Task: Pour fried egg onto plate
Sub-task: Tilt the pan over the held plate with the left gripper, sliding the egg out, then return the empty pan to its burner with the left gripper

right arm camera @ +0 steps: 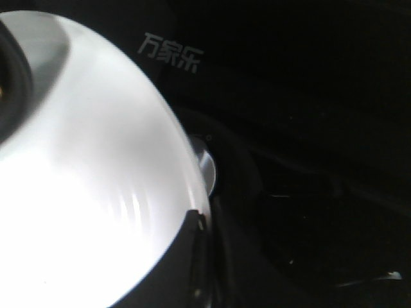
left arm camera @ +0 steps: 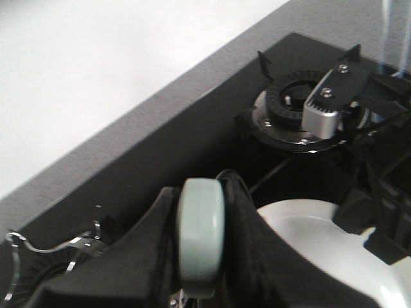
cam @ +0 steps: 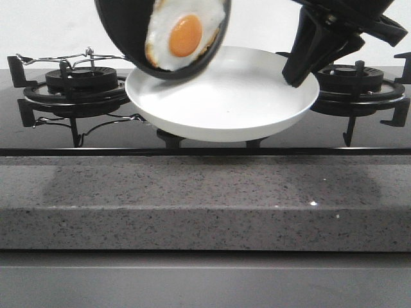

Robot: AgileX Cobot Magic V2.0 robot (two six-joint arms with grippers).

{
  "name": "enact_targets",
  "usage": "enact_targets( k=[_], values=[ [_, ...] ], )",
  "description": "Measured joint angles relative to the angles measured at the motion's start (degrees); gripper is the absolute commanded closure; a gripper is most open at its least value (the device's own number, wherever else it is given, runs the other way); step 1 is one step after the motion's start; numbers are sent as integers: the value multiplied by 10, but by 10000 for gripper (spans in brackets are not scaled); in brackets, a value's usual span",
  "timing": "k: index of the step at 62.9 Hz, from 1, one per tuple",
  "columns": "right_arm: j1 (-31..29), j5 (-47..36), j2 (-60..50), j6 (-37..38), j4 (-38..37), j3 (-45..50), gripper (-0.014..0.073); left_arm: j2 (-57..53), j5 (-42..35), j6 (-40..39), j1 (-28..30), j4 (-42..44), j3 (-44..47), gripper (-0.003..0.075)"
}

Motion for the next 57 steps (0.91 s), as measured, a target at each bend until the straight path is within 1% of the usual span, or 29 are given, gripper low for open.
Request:
enact_targets(
  k=[3, 7, 13, 21, 30, 37, 44, 51, 55, 57],
  values=[
    [0, 0, 0, 0, 0, 0, 652, 0, 6, -18, -16, 38, 0, 741],
    [0, 0, 0, 0, 0, 0, 652, -1, 13, -34, -35, 67, 0, 741],
    [0, 2, 0, -1, -1, 1, 652, -1, 19, -50, -51, 82, 0, 741],
    [0, 2, 0, -1, -1, 1, 652, -1, 23, -75, -52, 89, 0, 741],
    [0, 2, 0, -1, -1, 1, 652, -8, 27, -134, -26, 95, 0, 740],
    [0, 2, 0, -1, -1, 1, 652, -30, 7, -168, 26, 79, 0, 740],
    [0, 2, 0, -1, -1, 2, 652, -55, -50, -172, 111, -1, 3, 739],
    [0, 2, 0, -1, -1, 2, 652, -74, -127, -144, 207, -130, 22, 738],
    [0, 2, 0, -1, -1, 2, 652, -79, -159, -112, 270, -213, 36, 738],
    [0, 2, 0, -1, -1, 2, 652, -79, -172, -85, 306, -270, 45, 739]
  ],
)
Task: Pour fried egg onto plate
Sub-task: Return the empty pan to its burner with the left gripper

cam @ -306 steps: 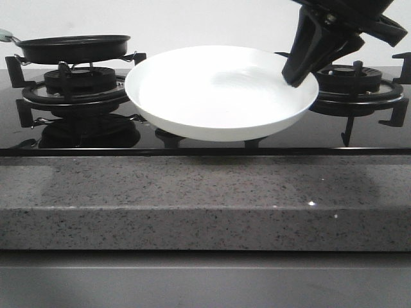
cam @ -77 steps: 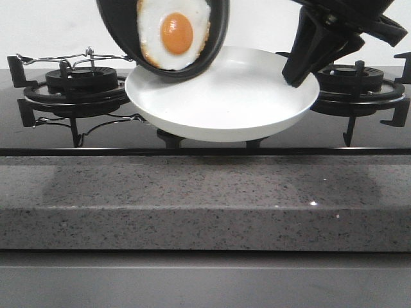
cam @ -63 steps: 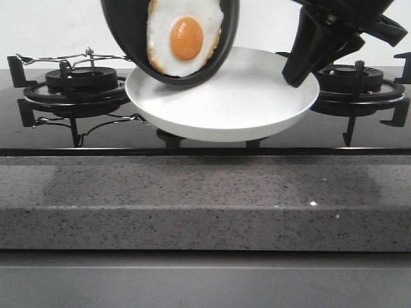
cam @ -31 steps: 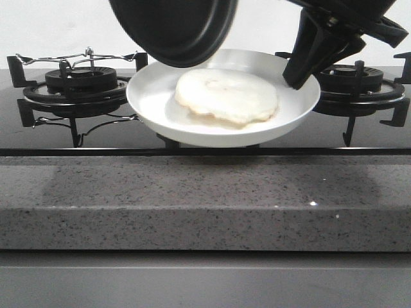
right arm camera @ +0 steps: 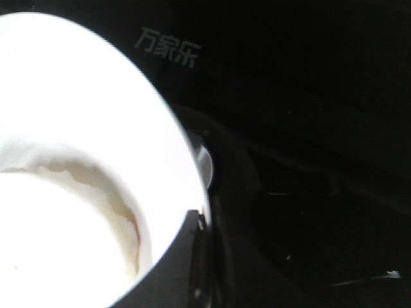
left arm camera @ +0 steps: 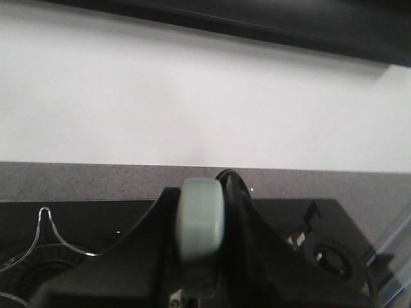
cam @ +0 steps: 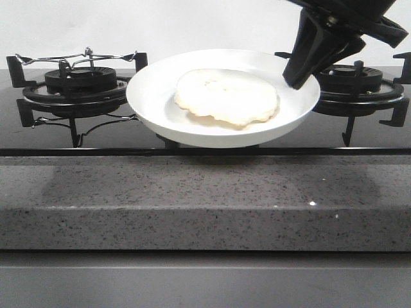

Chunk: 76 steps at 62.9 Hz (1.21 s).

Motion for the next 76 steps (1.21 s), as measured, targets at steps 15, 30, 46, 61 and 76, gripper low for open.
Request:
enact_targets(
  k=[15, 30, 46, 61, 76],
  values=[
    [0, 0, 0, 0, 0, 0, 652, 19, -1, 319, 210, -461, 59, 739],
    [0, 0, 0, 0, 0, 0, 652, 120, 102, 593, 355, -843, 65, 739],
    [0, 0, 0, 0, 0, 0, 652, 249, 123, 643, 399, -954, 65, 740],
    [0, 1, 0, 0, 0, 0, 652, 319, 171, 689, 399, -1042, 65, 741],
    [0, 1, 0, 0, 0, 0, 652, 326, 170, 693, 399, -1043, 65, 741]
  ],
)
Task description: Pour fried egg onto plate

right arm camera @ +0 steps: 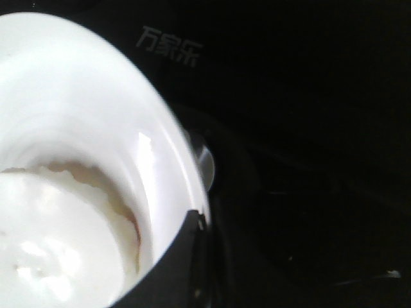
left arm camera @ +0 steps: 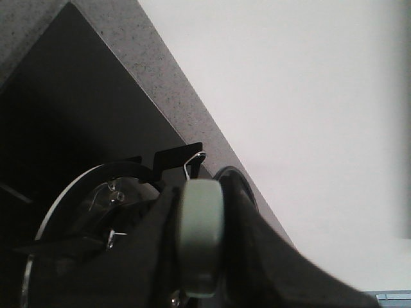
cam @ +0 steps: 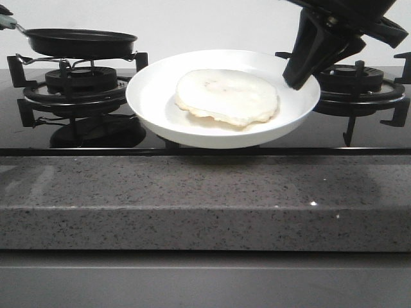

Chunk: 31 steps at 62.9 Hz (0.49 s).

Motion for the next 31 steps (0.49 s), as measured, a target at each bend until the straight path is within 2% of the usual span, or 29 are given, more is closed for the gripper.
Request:
enact_targets(
  k=[31],
  values=[
    [0, 3, 0, 0, 0, 0, 652, 0, -9, -9, 17, 44, -2, 740]
  ],
)
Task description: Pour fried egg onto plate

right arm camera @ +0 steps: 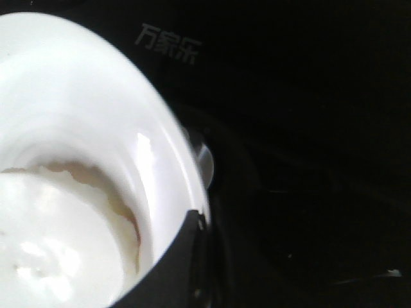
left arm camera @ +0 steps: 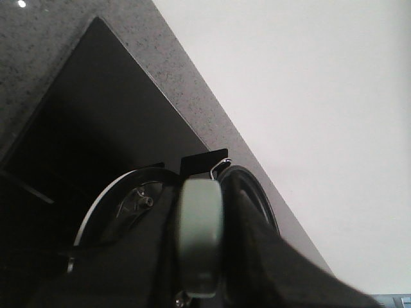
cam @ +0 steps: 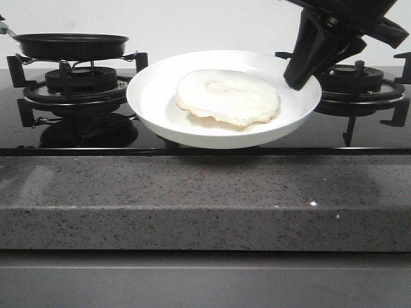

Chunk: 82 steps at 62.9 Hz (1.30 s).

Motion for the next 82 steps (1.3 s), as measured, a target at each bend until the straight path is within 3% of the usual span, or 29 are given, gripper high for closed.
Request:
enact_targets(
  k=[7, 12, 19, 28, 36, 57, 64, 73, 82],
  values=[
    [0, 0, 0, 0, 0, 0, 652, 0, 0, -1, 3, 7, -1, 737],
    [0, 0, 0, 0, 0, 0, 652, 0, 1, -1, 3, 9, -1, 695],
    [0, 0, 0, 0, 0, 0, 652, 0, 1, -2, 3, 15, -1, 558],
    [0, 0, 0, 0, 0, 0, 652, 0, 5, 5, 3, 47, -1, 303],
    [0, 1, 0, 0, 0, 0, 652, 0, 28, 9, 3, 73, -1, 214],
    [0, 1, 0, 0, 0, 0, 652, 0, 107, 11, 3, 121, -1, 219],
    [0, 1, 0, 0, 0, 0, 652, 0, 144, 11, 3, 150, -1, 257],
    [0, 1, 0, 0, 0, 0, 652, 0, 197, 10, 3, 177, -1, 437],
    [0, 1, 0, 0, 0, 0, 652, 0, 238, 10, 3, 185, -1, 719]
  ],
)
